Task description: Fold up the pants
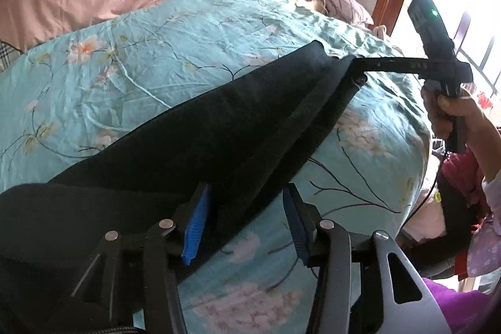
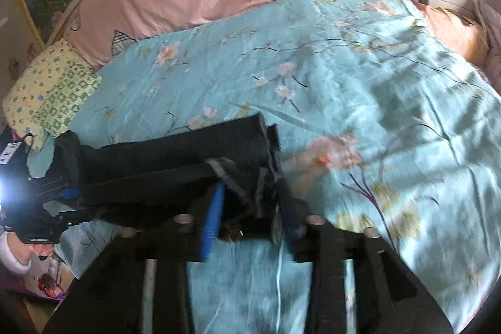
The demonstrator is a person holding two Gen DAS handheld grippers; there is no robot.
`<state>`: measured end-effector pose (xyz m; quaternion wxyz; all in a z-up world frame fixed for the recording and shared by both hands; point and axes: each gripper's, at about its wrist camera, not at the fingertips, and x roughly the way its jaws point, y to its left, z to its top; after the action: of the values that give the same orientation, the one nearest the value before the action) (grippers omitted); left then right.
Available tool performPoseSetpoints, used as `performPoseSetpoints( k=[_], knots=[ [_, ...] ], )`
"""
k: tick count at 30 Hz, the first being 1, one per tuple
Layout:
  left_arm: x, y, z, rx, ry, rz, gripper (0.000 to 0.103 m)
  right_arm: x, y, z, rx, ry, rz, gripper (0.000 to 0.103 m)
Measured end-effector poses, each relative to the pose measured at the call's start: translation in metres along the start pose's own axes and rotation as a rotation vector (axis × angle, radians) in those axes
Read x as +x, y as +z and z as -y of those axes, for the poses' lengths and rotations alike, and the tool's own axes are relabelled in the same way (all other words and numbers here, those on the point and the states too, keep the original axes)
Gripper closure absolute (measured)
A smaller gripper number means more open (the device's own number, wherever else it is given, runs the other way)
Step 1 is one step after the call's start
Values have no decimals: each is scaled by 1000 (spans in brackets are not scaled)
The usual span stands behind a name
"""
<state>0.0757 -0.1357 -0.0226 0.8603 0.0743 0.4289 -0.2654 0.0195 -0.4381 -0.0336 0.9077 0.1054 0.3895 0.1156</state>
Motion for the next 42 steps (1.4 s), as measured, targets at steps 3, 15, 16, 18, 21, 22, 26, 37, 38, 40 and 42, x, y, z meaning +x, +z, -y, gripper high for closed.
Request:
performPoseSetpoints(
  k=[3, 15, 16, 18, 21, 22, 26, 37, 38, 40, 42],
  knots=[
    [-9, -7, -4, -26, 2, 8, 50, -14, -6, -7, 10, 1, 37, 56],
    [-56, -48, -66, -229, 54, 64, 48, -36, -9, -74, 40, 104, 188, 50],
    [-61, -51, -74, -248, 59, 72, 48, -32, -8, -81, 44, 133, 180, 50],
    [-71, -55, -88, -284, 78, 84, 48, -21, -4, -96, 39, 188, 161, 50],
    [-88, -64, -112, -329, 108, 106, 47, -4, 0, -121, 17, 239, 135, 50],
    [-95, -67, -122, -347, 123, 111, 47, 3, 1, -131, 9, 258, 122, 50],
    [-118, -77, -155, -420, 151, 133, 46, 28, 3, -163, -21, 309, 83, 50],
    [-168, -99, -225, -535, 254, 194, 44, 68, 14, -224, -91, 395, -3, 50],
    [-171, -100, -228, -539, 262, 198, 43, 71, 16, -229, -98, 400, -8, 50],
    [-176, -102, -234, -546, 274, 203, 43, 75, 19, -237, -108, 410, -18, 50],
    [-179, -103, -239, -555, 280, 206, 43, 81, 21, -246, -121, 419, -28, 50]
  ],
)
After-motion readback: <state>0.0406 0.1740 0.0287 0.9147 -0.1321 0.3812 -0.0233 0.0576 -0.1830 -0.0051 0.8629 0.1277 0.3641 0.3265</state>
